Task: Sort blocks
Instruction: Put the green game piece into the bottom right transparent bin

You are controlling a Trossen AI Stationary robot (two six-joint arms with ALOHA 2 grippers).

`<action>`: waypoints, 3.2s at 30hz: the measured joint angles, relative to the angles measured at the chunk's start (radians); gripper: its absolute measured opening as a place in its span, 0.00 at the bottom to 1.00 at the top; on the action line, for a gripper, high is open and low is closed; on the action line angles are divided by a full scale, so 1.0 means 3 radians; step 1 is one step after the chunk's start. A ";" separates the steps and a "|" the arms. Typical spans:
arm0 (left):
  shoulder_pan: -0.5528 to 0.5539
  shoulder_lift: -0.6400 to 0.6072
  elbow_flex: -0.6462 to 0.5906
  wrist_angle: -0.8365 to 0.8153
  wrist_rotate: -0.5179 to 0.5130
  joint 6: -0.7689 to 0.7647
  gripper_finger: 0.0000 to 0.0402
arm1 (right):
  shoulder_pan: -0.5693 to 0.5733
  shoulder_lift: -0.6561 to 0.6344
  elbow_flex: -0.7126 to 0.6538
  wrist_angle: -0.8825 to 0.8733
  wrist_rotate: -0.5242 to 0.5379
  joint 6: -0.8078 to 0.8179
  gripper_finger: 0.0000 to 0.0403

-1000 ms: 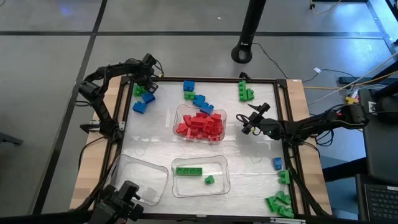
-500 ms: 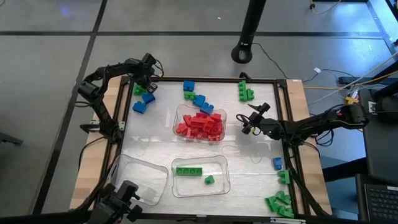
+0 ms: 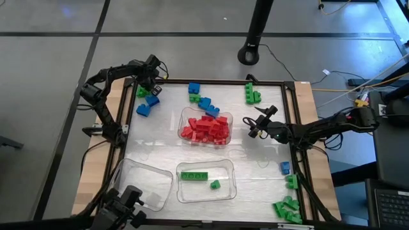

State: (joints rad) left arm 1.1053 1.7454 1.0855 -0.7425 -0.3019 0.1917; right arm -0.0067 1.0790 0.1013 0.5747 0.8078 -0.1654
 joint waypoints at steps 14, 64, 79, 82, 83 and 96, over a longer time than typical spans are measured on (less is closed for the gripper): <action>-0.0015 -0.0089 -0.0013 -0.0039 0.0017 -0.0026 0.17 | 0.0000 0.0000 0.0000 0.0000 0.0033 0.0000 0.78; -0.3568 -0.1675 -0.0004 0.0433 0.0706 -0.1170 0.17 | -0.0001 -0.0001 0.0000 0.0032 -0.0050 0.0011 0.78; -0.4597 -0.1303 -0.0003 0.1409 0.0745 -0.1425 0.17 | -0.0001 -0.0001 0.0001 0.0106 -0.0224 0.0014 0.78; -0.4713 -0.1126 -0.0003 0.1526 0.0759 -0.1495 0.17 | 0.0000 -0.0001 0.0001 0.0108 -0.0289 0.0014 0.78; -0.4739 -0.1071 -0.0003 0.1544 0.0793 -0.1525 0.17 | 0.0000 -0.0001 0.0001 0.0113 -0.0329 0.0014 0.78; -0.4924 -0.0444 -0.0003 0.2137 0.0861 -0.1780 0.18 | 0.0000 -0.0001 0.0001 0.0235 -0.0576 0.0003 0.78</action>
State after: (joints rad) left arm -0.3719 1.6122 1.0847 -0.1014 -0.0437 -0.3424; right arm -0.0067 1.0786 0.1017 0.6451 0.6350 -0.1646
